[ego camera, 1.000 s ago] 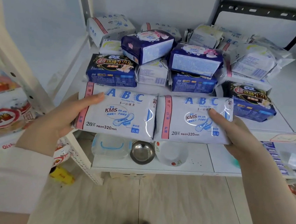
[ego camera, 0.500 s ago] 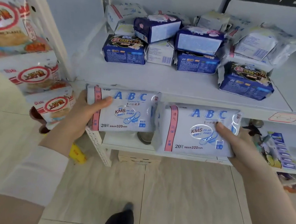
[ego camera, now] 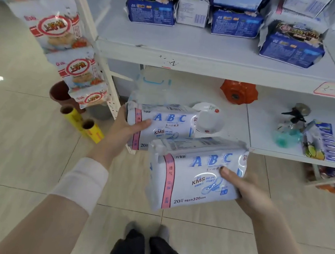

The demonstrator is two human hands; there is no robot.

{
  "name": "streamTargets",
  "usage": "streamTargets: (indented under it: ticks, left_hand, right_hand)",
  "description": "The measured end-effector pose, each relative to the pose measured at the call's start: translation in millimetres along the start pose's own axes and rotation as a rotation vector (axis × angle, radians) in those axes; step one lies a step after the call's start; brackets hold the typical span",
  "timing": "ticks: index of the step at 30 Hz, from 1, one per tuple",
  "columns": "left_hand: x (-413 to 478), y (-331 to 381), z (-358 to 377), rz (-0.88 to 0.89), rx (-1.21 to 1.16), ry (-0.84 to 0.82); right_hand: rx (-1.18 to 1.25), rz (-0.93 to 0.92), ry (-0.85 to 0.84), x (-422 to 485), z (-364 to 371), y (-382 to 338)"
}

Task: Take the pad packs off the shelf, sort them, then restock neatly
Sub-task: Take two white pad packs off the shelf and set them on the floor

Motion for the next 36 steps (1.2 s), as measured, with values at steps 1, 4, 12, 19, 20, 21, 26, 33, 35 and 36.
streamTargets:
  ticks: [1,4,12,19,20,21,26,33,35,36]
  left_hand:
    - [-2.3,-4.2,-2.8,-0.007,0.003,-0.006]
    - [-8.3,-13.6,-14.4,-0.014,-0.002,-0.008]
    - [-20.7,-23.3,-70.1,-0.021,-0.027,-0.037]
    - [-20.2,-54.9,-135.9,-0.09,-0.009,-0.026]
    - [-17.5,-60.5,-141.7,-0.101,-0.011,-0.018]
    - [-14.9,-66.1,-145.6,-0.116,-0.011,-0.012]
    - [2.7,-89.4,-145.6,-0.156,0.025,-0.029]
    - [40.7,-123.1,-135.0,-0.137,0.075,-0.003]
    - [51.5,-136.2,-133.0,-0.147,0.085,-0.006]
    - [56.2,-143.4,-131.9,-0.157,0.084,-0.009]
  right_hand:
    - [0.004,0.003,0.0,-3.4,3.7,5.4]
    - [-0.016,0.01,0.024,-13.1,15.7,20.3]
    - [-0.052,-0.031,0.063,-31.6,69.2,57.8]
    - [-0.081,0.058,0.039,-40.4,128.7,108.9]
    - [-0.081,0.067,0.037,-40.6,133.4,114.2]
    - [-0.077,0.071,0.039,-40.8,136.4,118.6]
    - [-0.047,0.067,0.091,-31.1,128.4,126.9]
    - [-0.105,0.12,0.11,14.9,102.8,155.2]
    - [-0.107,0.151,0.106,30.2,99.2,169.0]
    - [-0.113,0.17,0.102,37.9,98.6,176.1]
Point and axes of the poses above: each hand's wrist, its own x-axis towards the middle knuckle, its own z-axis out of the palm, y = z × x, the point moved 6 cm from there along x, towards the middle knuckle, and after that the axes turned 9 degrees about y, right-handed, at the moved point
